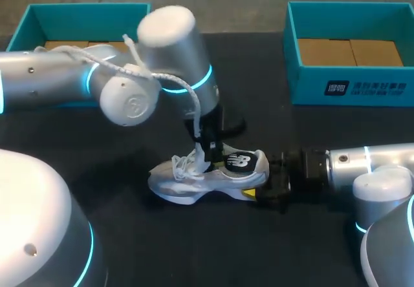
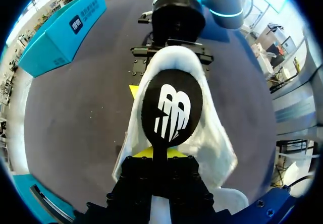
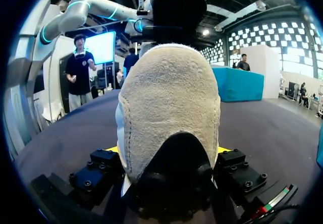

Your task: Take the shoe out of the shoebox, open the shoe tongue, remove and reinsert the insole, then place the shoe into the shoebox

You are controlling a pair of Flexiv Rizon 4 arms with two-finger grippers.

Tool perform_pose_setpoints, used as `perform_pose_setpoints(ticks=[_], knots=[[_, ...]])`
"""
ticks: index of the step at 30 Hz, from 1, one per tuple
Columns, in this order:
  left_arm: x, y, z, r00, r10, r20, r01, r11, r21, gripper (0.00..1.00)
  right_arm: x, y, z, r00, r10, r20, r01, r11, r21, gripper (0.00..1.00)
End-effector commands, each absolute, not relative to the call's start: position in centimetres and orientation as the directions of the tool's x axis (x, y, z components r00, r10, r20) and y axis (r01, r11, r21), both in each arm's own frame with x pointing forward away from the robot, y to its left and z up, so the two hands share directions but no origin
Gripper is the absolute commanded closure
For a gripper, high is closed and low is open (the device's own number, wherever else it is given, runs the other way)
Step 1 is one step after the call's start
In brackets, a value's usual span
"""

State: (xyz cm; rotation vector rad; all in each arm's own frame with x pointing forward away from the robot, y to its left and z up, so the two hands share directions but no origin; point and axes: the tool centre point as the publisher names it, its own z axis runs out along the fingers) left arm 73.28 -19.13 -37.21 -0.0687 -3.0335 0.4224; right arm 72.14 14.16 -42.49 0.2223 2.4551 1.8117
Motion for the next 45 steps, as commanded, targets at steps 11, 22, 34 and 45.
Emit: perform_pose_setpoints(ticks=[11, 22, 34, 45], knots=[[72.1, -18.0, -35.7, -0.986, 0.118, 0.119, 0.065, 0.924, -0.376, 1.00, 72.0, 14.3, -42.5, -0.986, 0.165, 0.020, 0.069, 0.295, 0.953, 1.00], [71.8, -18.8, -34.9, -0.976, 0.155, 0.154, 0.078, 0.906, -0.415, 1.00, 72.0, 14.3, -42.5, -0.986, 0.165, 0.020, 0.069, 0.295, 0.953, 1.00], [71.8, -19.5, -34.3, -0.981, 0.154, 0.114, 0.098, 0.913, -0.396, 0.59, 72.0, 14.3, -42.5, -0.986, 0.165, 0.020, 0.069, 0.295, 0.953, 1.00], [71.2, -19.2, -34.6, -0.986, 0.160, 0.052, 0.131, 0.924, -0.360, 0.52, 72.0, 14.3, -42.5, -0.986, 0.165, 0.020, 0.069, 0.295, 0.953, 1.00]])
